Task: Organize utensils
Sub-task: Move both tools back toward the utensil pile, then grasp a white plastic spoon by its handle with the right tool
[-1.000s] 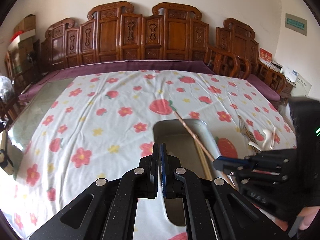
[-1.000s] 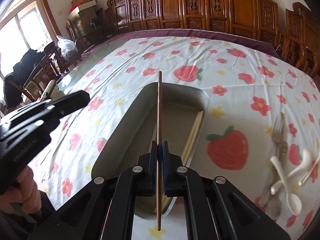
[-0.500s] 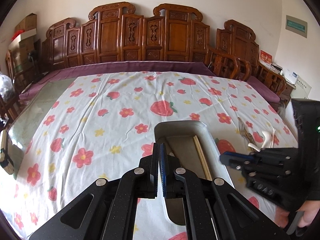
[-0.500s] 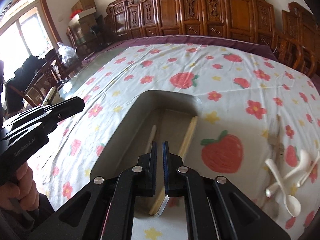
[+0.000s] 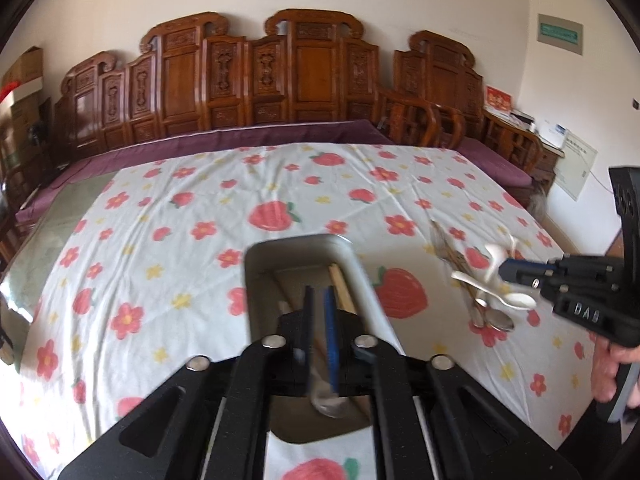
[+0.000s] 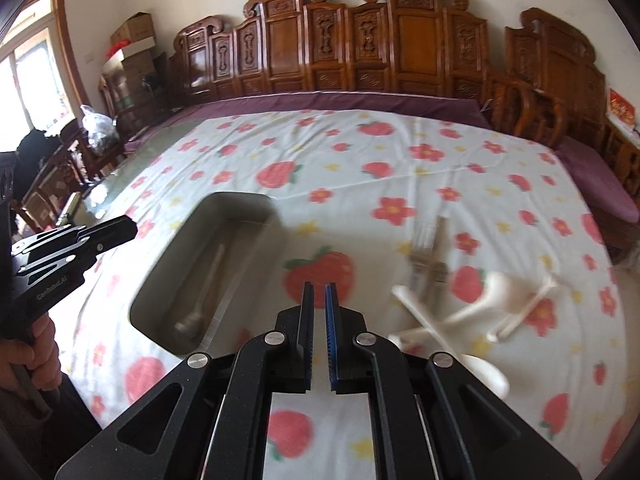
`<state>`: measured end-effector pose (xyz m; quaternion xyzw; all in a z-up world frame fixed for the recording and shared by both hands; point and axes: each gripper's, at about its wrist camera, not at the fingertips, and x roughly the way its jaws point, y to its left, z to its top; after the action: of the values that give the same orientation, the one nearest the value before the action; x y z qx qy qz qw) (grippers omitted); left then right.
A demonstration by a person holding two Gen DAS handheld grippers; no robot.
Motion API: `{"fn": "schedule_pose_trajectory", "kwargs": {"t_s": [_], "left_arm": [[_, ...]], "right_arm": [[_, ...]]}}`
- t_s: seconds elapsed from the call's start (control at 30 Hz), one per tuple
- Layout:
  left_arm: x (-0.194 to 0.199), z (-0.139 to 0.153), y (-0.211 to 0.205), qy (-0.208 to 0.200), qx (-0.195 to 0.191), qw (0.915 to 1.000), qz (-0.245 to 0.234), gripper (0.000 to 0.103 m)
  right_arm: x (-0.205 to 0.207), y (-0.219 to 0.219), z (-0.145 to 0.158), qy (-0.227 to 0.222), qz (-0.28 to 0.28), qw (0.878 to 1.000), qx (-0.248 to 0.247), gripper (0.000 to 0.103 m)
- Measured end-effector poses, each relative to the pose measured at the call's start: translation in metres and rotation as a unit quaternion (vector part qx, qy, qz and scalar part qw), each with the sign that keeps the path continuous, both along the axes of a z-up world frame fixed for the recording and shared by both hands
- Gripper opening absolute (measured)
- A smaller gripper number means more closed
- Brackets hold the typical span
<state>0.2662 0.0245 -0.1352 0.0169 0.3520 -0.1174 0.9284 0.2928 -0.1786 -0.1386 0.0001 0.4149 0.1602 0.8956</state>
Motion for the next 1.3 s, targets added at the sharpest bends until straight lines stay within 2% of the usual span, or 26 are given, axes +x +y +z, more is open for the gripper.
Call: {"fn": "schedule_pose_trajectory", "kwargs": {"t_s": [0.03,0.27,0.37,0.4,0.53,0.67,0.73,1.13,1.3], "left_arm": [[-0.002,-0.001,-0.007,0.000,0.000,1.0000,-0.007,0.022],[-0.017,-0.013,-0.054,0.011,0.008,0.9979,-0.064,0.026],[-0.023,-0.019,-0.069,0.017,0.008,0.9966,-0.080,0.039],[-0.024,-0.021,-0.073,0.019,0.008,0.9962,-0.085,0.039],[-0.028,-0.032,-0.091,0.029,0.014,0.9947,-0.097,0.040],[-0.030,-0.044,-0.103,0.039,0.016,0.9934,-0.107,0.048],[-0.032,-0.048,-0.107,0.041,0.020,0.9929,-0.110,0.055],[-0.031,-0.052,-0.110,0.049,0.021,0.9924,-0.111,0.056],[-0.032,-0.056,-0.113,0.051,0.025,0.9919,-0.113,0.056]], "right_arm": [[-0.004,-0.011,0.000,-0.001,-0.005,1.000,-0.007,0.007],[-0.015,-0.073,-0.016,0.013,-0.048,0.998,-0.045,0.007],[-0.016,-0.092,-0.027,0.024,-0.059,0.996,-0.057,0.008],[-0.015,-0.096,-0.031,0.028,-0.058,0.996,-0.061,0.012],[-0.010,-0.099,-0.045,0.039,-0.047,0.996,-0.068,0.017],[0.006,-0.091,-0.065,0.058,-0.019,0.994,-0.086,0.022],[0.015,-0.086,-0.075,0.070,-0.010,0.993,-0.096,0.023],[0.043,-0.069,-0.105,0.106,0.017,0.984,-0.140,0.025],[0.050,-0.069,-0.107,0.110,0.014,0.984,-0.137,0.024]]}}
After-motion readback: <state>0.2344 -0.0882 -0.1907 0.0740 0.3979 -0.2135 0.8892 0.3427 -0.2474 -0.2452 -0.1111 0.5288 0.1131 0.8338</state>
